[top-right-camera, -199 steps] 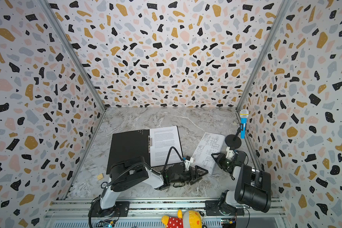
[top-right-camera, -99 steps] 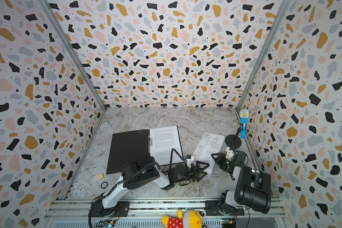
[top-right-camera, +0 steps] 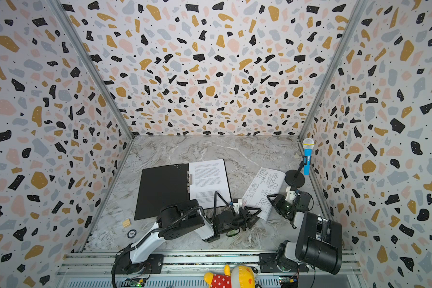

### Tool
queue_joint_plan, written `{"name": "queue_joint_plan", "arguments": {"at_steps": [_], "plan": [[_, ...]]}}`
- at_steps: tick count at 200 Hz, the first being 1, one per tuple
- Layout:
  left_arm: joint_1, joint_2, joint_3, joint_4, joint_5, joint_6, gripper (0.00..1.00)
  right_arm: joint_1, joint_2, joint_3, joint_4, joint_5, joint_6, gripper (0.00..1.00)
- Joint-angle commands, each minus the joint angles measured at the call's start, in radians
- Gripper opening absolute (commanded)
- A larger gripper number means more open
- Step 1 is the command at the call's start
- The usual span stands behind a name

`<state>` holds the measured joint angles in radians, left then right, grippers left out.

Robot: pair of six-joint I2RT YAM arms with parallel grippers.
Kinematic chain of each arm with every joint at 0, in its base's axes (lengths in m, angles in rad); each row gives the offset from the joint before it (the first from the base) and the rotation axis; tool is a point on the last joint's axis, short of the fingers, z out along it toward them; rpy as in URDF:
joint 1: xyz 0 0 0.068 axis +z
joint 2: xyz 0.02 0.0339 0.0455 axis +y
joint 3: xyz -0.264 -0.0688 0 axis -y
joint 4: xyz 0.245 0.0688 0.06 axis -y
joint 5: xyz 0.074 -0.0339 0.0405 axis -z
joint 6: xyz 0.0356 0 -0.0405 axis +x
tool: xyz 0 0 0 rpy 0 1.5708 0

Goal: Put the files into the folder

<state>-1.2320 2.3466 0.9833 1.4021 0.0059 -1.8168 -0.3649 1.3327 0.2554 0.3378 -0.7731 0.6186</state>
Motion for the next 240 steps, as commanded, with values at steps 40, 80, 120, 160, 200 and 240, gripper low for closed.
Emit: {"name": "queue_joint_plan", "arguments": {"at_steps": [40, 80, 120, 160, 200, 240], "plan": [[-0.004, 0.018, 0.004, 0.079, -0.026, -0.005, 0.37, -0.021, -0.047, 0.003, -0.072, 0.015, -0.032, 0.47], [-0.003, 0.022, 0.009, 0.087, -0.033, -0.007, 0.23, -0.026, -0.051, -0.001, -0.073, 0.009, -0.037, 0.47], [0.001, 0.023, 0.01, 0.09, -0.038, -0.008, 0.06, -0.038, -0.07, -0.004, -0.087, -0.003, -0.047, 0.51], [0.005, 0.021, 0.019, 0.098, -0.032, -0.016, 0.0, -0.082, -0.087, 0.0, -0.097, -0.052, -0.047, 0.75], [0.014, -0.012, 0.011, 0.089, -0.032, -0.009, 0.0, -0.133, -0.095, -0.012, -0.08, -0.107, -0.021, 0.87], [0.029, -0.062, 0.0, 0.073, -0.03, 0.003, 0.0, -0.155, -0.118, -0.028, -0.085, -0.122, -0.02, 0.96]]}}
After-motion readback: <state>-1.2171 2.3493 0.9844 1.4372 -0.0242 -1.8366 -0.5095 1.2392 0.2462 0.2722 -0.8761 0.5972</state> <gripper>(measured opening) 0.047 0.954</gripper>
